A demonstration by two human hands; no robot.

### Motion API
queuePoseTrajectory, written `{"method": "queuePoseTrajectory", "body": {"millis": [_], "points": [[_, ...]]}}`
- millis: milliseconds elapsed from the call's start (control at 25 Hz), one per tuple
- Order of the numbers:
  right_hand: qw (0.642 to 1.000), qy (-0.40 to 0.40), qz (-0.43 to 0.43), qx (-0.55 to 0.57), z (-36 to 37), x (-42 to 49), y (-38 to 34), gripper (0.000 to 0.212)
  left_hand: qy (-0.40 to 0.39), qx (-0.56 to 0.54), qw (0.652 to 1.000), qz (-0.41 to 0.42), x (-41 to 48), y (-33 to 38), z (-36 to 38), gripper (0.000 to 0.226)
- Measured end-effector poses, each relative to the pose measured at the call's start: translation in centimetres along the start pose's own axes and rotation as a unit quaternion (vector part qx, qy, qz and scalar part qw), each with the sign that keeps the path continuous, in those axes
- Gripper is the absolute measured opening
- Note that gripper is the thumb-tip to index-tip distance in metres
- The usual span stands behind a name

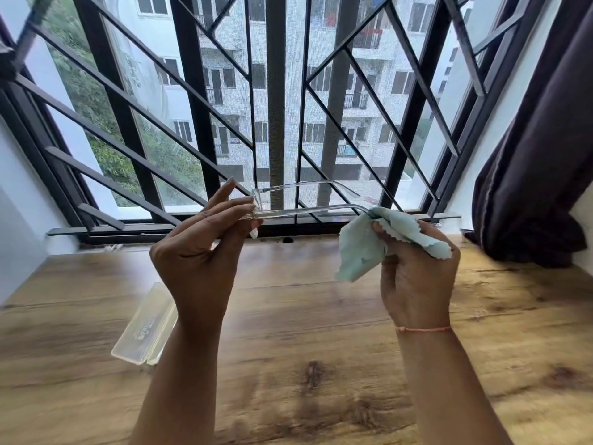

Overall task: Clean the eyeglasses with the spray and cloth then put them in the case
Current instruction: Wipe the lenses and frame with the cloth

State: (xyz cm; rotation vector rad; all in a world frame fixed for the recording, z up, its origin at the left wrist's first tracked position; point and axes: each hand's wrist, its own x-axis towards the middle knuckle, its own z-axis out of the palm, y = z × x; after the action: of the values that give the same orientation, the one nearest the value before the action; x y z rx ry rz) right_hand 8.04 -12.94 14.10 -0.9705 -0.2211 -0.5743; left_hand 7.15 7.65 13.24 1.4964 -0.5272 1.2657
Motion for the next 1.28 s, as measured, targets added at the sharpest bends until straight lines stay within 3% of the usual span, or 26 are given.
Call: {"method": "queuePoseTrajectory", "body": {"millis": [120,160,280,320,360,440,520,640,720,800,920,1120,1280], "points": [[0.995,-0.031,0.096,0.027,-0.3,0.3,-0.3,0.016,-0.009,0.004,1.0,-0.002,-0.1,0.0,-0.1,0.028],[0.997,-0.028,0.075,0.011,-0.4,0.3,-0.3,0.018,-0.013,0.007,1.0,-0.003,-0.1,0.0,-0.1,0.027],[0.989,-0.013,-0.12,-0.09,-0.3,0.0,-0.6,0.038,-0.015,0.011,1.0,-0.013,-0.3,0.2,0.2,0.024],[0.984,-0.006,-0.145,-0.099,0.0,-0.2,-0.6,0.04,-0.012,0.011,1.0,-0.016,-0.4,0.2,0.3,0.024],[0.989,0.005,-0.118,-0.083,0.2,-0.2,-0.8,0.038,-0.009,0.011,1.0,-0.018,-0.4,0.1,0.3,0.023],[0.999,0.018,0.031,0.004,0.7,0.0,-1.4,0.023,-0.005,0.013,1.0,-0.016,-0.4,0.0,0.2,0.023],[0.986,-0.02,0.155,0.066,0.4,0.3,-2.0,0.015,-0.005,0.018,1.0,-0.013,-0.5,0.0,0.1,0.024],[0.965,-0.115,0.214,0.098,-0.1,0.5,-3.2,0.023,0.002,0.018,1.0,-0.016,-0.6,0.0,0.1,0.023],[0.949,-0.123,0.254,0.144,-0.3,0.5,-3.8,0.049,0.006,0.013,1.0,-0.021,-0.5,-0.2,0.0,0.023],[0.945,-0.101,0.27,0.154,-0.4,0.5,-4.0,0.051,0.005,0.014,1.0,-0.024,-0.5,-0.3,0.0,0.022],[0.974,-0.069,0.2,0.081,0.0,0.2,-3.8,0.017,-0.003,0.018,1.0,-0.024,-0.7,-0.2,0.2,0.021],[0.996,-0.032,0.074,-0.047,0.1,-0.1,-3.4,0.018,-0.016,0.008,1.0,-0.011,-0.6,-0.1,0.2,0.02],[0.966,-0.061,-0.032,-0.249,-0.1,-0.1,-3.8,0.034,-0.023,0.028,0.999,0.0,-0.3,0.2,0.0,0.023]]}}
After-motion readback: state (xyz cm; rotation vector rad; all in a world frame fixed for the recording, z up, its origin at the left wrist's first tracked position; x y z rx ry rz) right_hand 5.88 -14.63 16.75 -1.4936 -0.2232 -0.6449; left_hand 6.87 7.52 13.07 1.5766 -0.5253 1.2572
